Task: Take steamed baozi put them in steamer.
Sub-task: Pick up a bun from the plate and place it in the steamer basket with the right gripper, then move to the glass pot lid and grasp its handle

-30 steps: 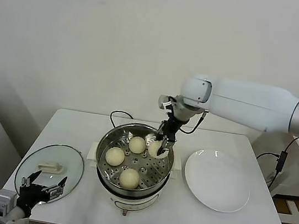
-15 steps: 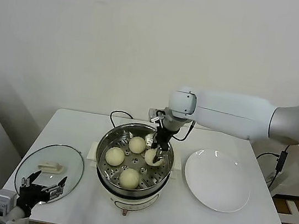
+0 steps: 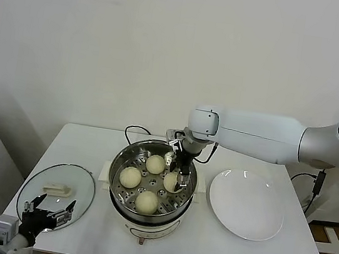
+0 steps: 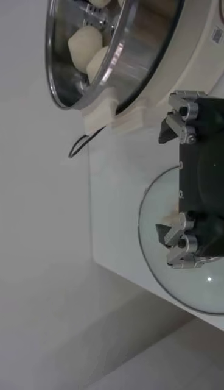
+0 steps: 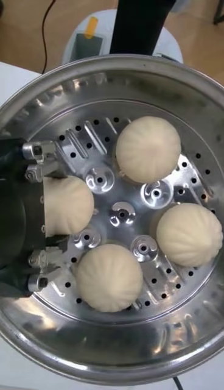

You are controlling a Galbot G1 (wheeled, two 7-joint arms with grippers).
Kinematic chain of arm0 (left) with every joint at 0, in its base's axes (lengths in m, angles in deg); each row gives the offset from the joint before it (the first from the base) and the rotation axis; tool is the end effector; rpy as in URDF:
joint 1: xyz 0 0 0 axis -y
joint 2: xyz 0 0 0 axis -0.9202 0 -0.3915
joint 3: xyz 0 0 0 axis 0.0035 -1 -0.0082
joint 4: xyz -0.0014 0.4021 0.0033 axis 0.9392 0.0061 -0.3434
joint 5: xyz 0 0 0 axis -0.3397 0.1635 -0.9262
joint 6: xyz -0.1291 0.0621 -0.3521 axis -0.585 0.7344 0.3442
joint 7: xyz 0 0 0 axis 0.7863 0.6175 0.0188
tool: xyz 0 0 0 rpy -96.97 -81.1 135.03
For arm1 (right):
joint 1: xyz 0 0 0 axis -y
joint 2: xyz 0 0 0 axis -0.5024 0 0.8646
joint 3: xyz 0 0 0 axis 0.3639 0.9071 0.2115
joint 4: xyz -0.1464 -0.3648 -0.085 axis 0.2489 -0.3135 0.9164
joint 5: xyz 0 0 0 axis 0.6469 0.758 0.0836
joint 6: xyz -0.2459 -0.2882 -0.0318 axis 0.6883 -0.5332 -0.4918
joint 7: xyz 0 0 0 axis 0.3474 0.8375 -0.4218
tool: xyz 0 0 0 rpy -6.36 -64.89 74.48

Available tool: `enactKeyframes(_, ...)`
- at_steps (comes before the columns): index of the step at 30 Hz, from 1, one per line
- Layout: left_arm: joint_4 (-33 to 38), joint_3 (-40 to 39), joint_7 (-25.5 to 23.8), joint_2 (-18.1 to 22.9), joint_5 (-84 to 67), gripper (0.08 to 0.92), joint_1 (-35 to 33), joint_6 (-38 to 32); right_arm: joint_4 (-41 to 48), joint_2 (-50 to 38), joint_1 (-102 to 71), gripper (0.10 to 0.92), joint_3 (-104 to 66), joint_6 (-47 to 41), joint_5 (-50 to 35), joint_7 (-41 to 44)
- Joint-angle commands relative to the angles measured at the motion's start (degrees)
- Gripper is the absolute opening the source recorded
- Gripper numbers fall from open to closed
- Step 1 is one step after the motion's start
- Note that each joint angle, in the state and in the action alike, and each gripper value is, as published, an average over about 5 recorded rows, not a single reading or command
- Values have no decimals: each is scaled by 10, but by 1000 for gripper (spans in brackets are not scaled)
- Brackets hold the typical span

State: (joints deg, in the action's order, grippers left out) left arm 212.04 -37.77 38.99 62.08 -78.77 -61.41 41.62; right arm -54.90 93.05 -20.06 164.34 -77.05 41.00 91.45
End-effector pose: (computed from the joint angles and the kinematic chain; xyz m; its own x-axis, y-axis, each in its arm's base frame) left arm 0.1521 0.1123 -0.2637 -0.8743 0.0307 0.4845 0.0583 0.9974 0.0419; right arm 0.6069 0.1004 -0.0920 0.0206 -0.2015 0.9793 -0.9628 -0.2680 -0.0349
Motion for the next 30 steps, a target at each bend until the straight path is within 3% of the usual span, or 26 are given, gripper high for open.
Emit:
enactKeyframes(1, 0, 0, 0, 0, 0, 823, 2, 0, 2, -12, 17, 769, -17, 0, -1, 7)
enactKeyframes(5, 1, 1, 0, -1, -1, 823, 3, 1, 3, -42, 54, 818, -38, 3, -27, 10)
enactKeyframes(11, 4, 0, 2, 4, -2, 823, 12, 5, -17, -148, 71, 823, -90, 7, -90, -29)
enactKeyframes(16, 0, -1, 8, 8, -7, 823, 29, 13, -34, -260, -21, 823, -216, 10, -138, -136)
enactKeyframes(21, -1, 1, 8, 8, -10, 823, 33, 14, -51, -353, -138, 823, -355, 44, -133, -238)
enactKeyframes(30, -20, 7, 6, -1, -11, 823, 50, 4, -79, -391, -521, 823, -738, 155, -79, -457)
